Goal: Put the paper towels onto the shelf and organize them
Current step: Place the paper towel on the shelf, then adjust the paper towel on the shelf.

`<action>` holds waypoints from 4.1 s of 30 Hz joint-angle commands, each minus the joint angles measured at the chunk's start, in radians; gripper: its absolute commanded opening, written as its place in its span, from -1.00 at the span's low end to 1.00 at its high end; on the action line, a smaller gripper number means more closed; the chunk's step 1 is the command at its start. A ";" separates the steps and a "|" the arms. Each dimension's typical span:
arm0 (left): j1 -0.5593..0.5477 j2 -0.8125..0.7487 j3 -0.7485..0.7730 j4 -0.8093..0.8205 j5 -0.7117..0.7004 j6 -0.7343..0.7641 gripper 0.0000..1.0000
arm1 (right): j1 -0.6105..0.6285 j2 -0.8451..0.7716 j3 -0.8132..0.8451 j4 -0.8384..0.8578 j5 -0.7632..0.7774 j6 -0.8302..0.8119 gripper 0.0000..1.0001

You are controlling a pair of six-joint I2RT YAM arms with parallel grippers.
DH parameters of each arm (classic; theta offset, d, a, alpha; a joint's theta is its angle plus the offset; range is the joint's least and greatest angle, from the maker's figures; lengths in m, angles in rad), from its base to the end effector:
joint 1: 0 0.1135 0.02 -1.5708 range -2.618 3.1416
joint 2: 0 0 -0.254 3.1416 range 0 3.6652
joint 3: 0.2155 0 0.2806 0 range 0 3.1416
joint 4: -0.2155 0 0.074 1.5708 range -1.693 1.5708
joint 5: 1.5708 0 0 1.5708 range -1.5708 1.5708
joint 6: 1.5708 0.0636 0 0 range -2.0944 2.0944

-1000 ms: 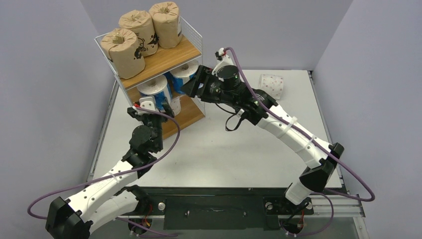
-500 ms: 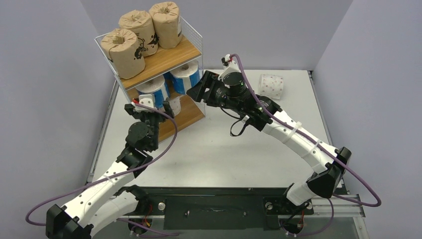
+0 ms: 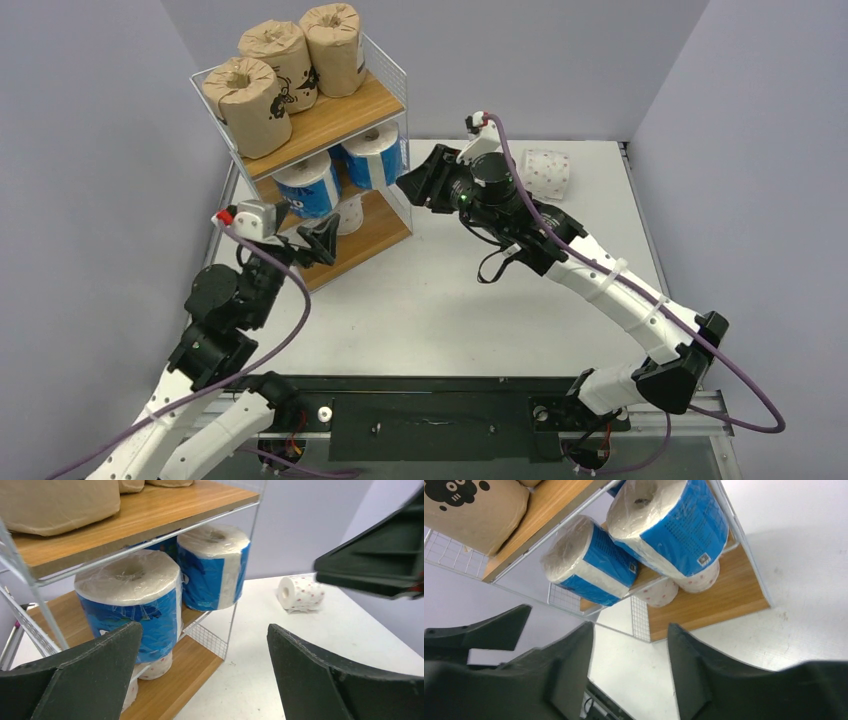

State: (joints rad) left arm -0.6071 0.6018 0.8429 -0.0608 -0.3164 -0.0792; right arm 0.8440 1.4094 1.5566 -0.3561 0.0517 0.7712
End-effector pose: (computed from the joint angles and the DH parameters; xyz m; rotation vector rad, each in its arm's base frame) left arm 0.1712 -0.0948 0.4051 0.1055 1.4045 -0.3501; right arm 0.2523 0.2788 0.4352 -0.0297 1.9211 1.0903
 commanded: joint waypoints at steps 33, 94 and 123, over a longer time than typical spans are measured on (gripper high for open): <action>0.003 -0.402 0.029 -0.146 -0.107 0.043 0.58 | 0.121 0.499 0.183 0.541 -0.071 0.112 -0.44; 0.003 -0.389 -0.069 -0.107 -0.093 -0.041 0.66 | -0.105 0.264 -0.095 0.580 -0.067 0.075 0.31; 0.003 -0.415 -0.086 -0.116 -0.087 -0.054 0.67 | -0.092 0.119 -0.187 0.593 0.006 0.035 0.20</action>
State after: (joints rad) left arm -0.6071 0.1963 0.7593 -0.2062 -0.4122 -0.1276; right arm 0.7914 1.6058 1.3727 0.1711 -0.0051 0.8192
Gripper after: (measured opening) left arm 0.836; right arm 0.616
